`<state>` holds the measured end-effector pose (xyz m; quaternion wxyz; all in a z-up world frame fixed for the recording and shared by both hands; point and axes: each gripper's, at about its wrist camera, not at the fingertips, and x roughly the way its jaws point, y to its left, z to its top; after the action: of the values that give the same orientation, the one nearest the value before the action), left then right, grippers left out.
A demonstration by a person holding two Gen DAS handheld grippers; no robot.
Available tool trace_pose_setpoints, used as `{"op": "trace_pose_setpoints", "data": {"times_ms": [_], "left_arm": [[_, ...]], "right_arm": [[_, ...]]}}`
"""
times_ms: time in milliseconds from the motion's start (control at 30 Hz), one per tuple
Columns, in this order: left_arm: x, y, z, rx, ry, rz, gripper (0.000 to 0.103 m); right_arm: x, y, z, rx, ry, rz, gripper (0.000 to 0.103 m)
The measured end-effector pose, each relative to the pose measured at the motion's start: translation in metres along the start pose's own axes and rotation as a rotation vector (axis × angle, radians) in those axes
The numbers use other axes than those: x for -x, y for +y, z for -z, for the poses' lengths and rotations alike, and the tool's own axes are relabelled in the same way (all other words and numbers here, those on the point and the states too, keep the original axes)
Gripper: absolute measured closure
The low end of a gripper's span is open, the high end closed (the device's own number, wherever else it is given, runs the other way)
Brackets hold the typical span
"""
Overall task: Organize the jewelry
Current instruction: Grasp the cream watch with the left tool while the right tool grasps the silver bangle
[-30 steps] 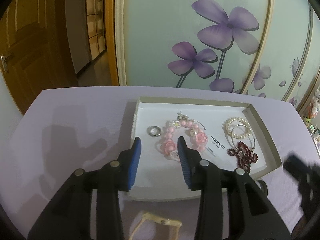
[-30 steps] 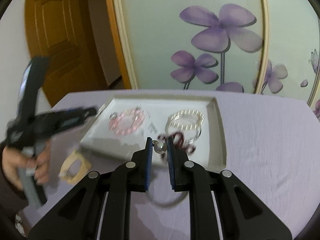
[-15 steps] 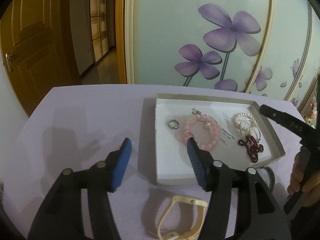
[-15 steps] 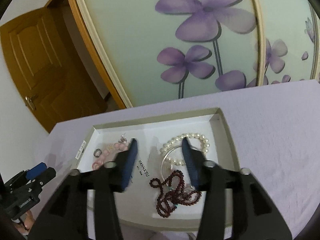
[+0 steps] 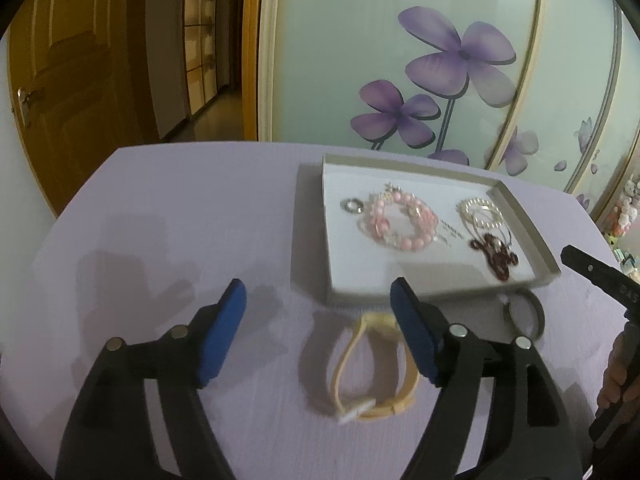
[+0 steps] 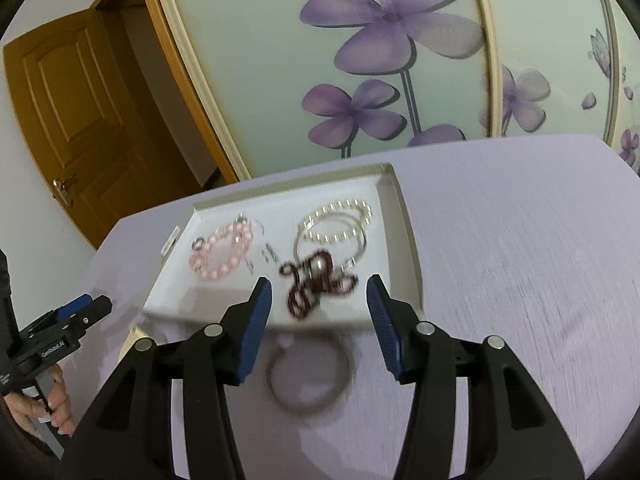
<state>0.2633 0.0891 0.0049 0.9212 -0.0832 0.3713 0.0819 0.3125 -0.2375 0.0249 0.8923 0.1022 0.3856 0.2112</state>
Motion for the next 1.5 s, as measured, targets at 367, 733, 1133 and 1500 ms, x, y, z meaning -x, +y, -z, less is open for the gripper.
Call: {"op": "trace_pose_setpoints", "data": {"times_ms": [367, 733, 1133, 1500], "left_arm": [[0.009, -0.015, 0.040, -0.073, 0.012, 0.015, 0.015], [-0.021, -0.038, 0.047, -0.120, 0.089, -0.004, 0.011], [-0.038, -0.037, 0.039, -0.094, 0.119, -0.011, 0.059], [-0.009, -0.001, 0.026, 0.012, 0.056, 0.013, 0.063]], "right_arm": [[0.028, 0.003, 0.032, -0.002, -0.011, 0.002, 0.044], [0.028, 0.005, 0.039, 0.011, 0.009, -0.005, 0.043], [0.017, 0.006, 0.041, 0.015, 0.033, -0.008, 0.043], [0.004, 0.015, 0.048, 0.075, 0.080, 0.040, 0.043]]}}
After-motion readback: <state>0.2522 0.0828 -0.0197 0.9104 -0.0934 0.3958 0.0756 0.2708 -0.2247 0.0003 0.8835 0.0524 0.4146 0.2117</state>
